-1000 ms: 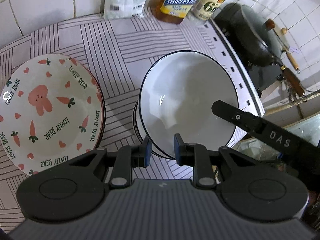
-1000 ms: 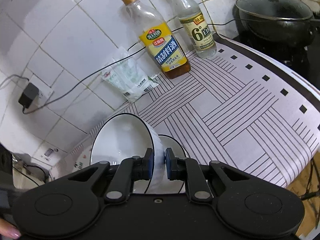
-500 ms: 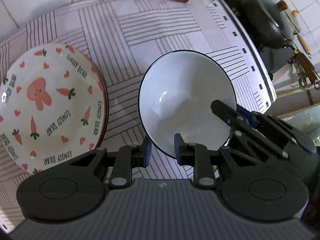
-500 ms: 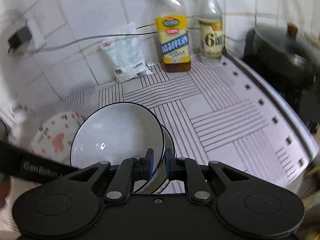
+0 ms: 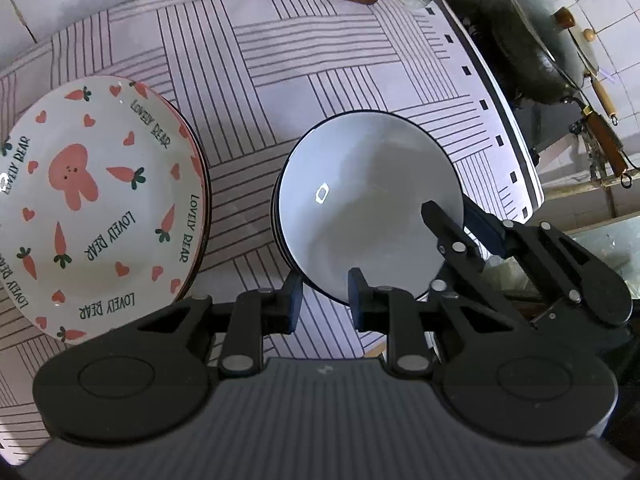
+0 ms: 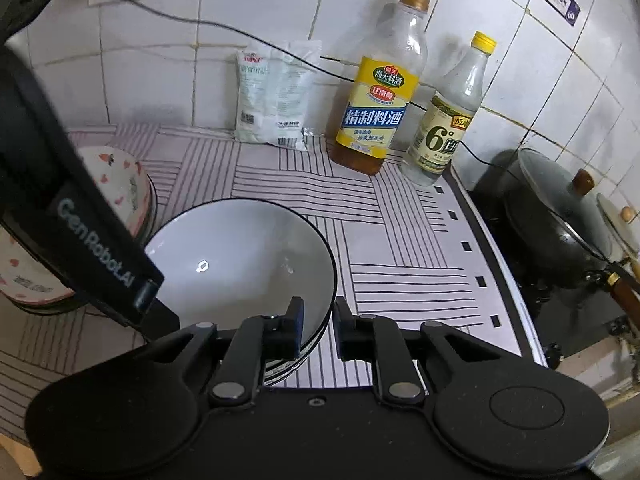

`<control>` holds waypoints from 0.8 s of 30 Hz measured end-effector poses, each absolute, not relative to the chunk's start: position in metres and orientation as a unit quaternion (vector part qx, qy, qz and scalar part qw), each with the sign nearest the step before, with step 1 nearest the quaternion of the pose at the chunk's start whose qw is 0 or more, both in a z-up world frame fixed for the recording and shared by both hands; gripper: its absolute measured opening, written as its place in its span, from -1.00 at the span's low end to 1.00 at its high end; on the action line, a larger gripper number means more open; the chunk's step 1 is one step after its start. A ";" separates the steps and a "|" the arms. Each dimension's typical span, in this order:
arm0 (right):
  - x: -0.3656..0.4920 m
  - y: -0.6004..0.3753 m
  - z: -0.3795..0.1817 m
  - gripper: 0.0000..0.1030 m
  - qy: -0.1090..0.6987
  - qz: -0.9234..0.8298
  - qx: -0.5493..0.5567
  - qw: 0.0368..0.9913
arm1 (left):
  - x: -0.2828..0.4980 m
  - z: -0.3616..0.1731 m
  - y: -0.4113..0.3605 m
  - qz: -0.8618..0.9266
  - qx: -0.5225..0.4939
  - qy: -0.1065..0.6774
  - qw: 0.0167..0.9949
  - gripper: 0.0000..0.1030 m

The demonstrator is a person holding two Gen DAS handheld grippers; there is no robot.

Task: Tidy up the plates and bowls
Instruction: 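Lower the third bowl into the bowl pair and open both grippers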

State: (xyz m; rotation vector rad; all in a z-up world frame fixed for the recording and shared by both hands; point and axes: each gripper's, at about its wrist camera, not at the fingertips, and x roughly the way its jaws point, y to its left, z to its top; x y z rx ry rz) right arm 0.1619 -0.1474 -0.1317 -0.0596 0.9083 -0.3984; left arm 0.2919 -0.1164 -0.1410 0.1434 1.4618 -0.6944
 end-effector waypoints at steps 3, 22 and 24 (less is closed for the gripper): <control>0.153 -0.154 -0.123 -0.64 0.421 -0.175 0.004 0.890 | 0.286 -0.133 -0.111 -0.311 0.057 0.645 0.696 -0.55; 0.036 -0.187 -0.096 -0.14 0.328 0.020 0.003 0.945 | 0.192 -0.087 -0.080 -0.294 -0.022 0.527 0.797 -0.22; 0.028 -0.190 -0.100 -0.05 0.323 0.034 0.001 0.946 | 0.179 -0.088 -0.080 -0.292 -0.016 0.511 0.808 -0.21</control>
